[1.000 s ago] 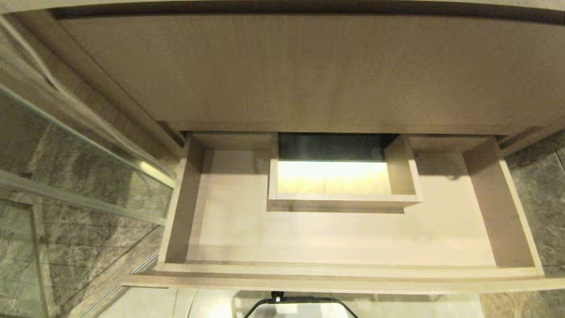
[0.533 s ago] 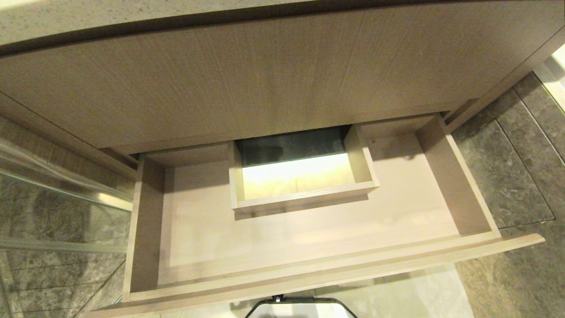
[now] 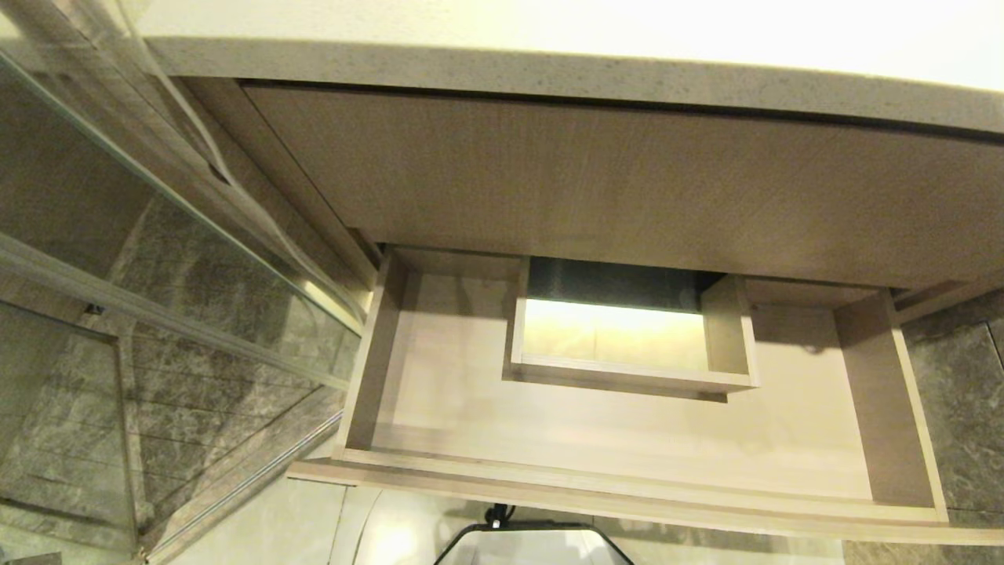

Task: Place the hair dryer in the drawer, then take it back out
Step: Pick up the hairdryer

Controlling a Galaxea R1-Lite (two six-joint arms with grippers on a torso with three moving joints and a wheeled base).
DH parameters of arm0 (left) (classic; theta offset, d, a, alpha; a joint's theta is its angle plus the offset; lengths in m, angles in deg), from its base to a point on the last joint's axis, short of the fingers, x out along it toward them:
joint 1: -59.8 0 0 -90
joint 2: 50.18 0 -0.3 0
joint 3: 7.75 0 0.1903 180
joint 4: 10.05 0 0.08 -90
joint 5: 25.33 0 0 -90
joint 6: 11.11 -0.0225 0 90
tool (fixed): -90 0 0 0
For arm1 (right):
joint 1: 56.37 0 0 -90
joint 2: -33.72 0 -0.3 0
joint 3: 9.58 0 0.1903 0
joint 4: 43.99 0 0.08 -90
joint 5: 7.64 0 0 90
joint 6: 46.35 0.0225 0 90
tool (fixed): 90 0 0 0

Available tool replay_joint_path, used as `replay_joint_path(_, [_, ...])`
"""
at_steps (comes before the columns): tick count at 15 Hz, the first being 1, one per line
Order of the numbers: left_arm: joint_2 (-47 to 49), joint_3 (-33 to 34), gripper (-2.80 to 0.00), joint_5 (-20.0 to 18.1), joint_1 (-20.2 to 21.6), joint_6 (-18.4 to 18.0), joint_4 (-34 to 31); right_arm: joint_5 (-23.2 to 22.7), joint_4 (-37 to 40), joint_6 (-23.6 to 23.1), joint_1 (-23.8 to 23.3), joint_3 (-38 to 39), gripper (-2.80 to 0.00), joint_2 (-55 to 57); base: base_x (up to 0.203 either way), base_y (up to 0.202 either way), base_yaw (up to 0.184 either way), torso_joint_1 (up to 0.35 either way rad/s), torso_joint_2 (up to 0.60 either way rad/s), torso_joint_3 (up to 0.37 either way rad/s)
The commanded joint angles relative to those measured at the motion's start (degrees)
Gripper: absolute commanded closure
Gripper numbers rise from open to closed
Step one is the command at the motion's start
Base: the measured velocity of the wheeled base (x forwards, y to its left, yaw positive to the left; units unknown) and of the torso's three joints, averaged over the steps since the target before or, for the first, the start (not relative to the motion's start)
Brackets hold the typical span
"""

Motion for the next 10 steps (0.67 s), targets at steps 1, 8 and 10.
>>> replay_joint_path(1, [0.0,0.1,0.0,0.0,0.0,0.0,0.0,0.0,0.0,-0.3,0.0,2.3,0.0,-2.2,-0.001,-0.006,0.08,0.282,-0.54,-0.259])
replay_joint_path(8, [0.0,0.0,0.0,0.0,0.1,0.0,0.0,0.1,0.0,0.0,0.0,2.3,0.0,-2.2,0.0,0.0,0.0,0.07,-0.13,-0.062])
replay_joint_path(10, [0.0,0.0,0.0,0.0,0.1,0.0,0.0,0.0,0.0,0.0,0.0,2.3,0.0,-2.2,0.0,0.0,0.0,0.0,0.0,0.0])
